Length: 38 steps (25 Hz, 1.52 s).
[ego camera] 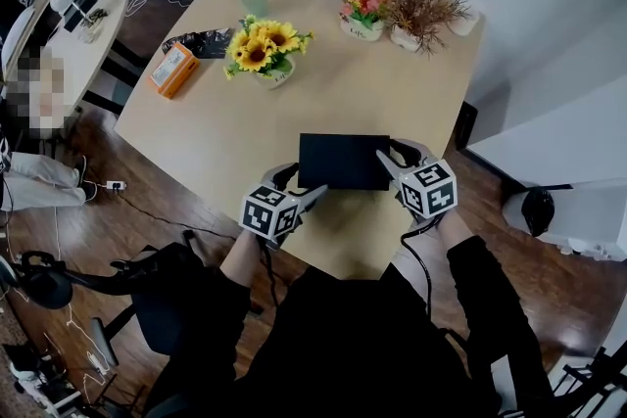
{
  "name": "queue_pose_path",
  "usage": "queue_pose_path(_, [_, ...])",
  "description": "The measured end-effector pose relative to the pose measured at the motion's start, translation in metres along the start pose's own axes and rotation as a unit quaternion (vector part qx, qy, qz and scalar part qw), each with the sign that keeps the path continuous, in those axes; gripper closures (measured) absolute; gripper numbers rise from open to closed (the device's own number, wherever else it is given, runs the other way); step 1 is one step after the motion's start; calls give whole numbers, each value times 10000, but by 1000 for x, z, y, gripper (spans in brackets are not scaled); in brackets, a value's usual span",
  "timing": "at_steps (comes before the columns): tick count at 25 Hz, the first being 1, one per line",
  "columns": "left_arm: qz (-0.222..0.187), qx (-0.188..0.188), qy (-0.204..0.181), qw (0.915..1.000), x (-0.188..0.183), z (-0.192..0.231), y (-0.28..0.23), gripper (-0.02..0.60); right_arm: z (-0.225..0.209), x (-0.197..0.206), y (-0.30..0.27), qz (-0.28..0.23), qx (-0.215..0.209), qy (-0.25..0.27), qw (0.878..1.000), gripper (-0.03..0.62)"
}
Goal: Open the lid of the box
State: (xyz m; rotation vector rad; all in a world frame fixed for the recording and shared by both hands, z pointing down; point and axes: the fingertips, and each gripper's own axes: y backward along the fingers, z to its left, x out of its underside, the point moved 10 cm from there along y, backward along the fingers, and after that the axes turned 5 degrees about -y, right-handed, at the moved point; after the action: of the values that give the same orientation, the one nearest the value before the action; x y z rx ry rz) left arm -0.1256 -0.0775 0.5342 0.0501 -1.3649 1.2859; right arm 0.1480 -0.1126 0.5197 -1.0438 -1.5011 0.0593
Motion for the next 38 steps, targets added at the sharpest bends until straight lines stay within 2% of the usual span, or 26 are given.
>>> queue_pose_path(3, [7,1,12,10000,-1,0,0,245,3,-2,2,-91,75,259,9996,451])
queue_pose_path(7, [-64,-51,70,9999,-2,-1,1,247,12,-12,15,-527,176,782,9954,442])
queue_pose_path(9, [-119,-131,-16,9998,-1,-3,4,250,18,-16,28,-792,116,910,9926,445])
queue_pose_path(11, [-149,-219,-169,9995,0,-6,7,256,22,-18,48,-1075,-74,878,9903,497])
queue_pose_path(13, [-141,-257,-301,9991,1,-9,10,264,29,-21,68,-1229,-342,881,9879,518])
queue_pose_path(17, [-212,-176,-356,9990,10,-18,28,268,51,-16,103,-1200,-748,1096,9839,523])
queue_pose_path(19, [-288,-129,-195,9993,23,-22,45,270,62,-5,118,-1092,-938,1166,9827,526])
queue_pose_path(21, [-313,-204,32,9993,41,-20,64,272,72,14,131,-707,-1226,1268,9818,536])
queue_pose_path(24, [-411,-709,517,9953,67,-7,92,306,71,54,139,424,-1840,1184,9749,539])
queue_pose_path(25, [-517,-933,724,9916,71,-1,101,314,64,63,141,668,-1883,1039,9743,551])
queue_pose_path(27, [-797,-1362,997,9824,70,7,115,329,45,65,145,644,-1529,633,9841,587])
queue_pose_path(28, [-933,-1518,977,9791,65,8,120,336,35,59,147,405,-1193,431,9911,592])
queue_pose_path(30, [-1176,-1638,648,9773,46,1,125,345,24,39,149,-280,-525,147,9981,593])
queue_pose_path(32, [-1408,-1518,166,9782,21,-16,123,359,27,18,147,-892,-137,83,9959,592])
queue_pose_path(35, [-1705,-1392,-428,9745,-14,-49,115,396,44,-6,139,-1478,72,249,9887,592])
queue_pose_path(38, [-1806,-1795,-767,9640,-33,-78,106,493,72,-27,131,-2068,230,548,9766,594])
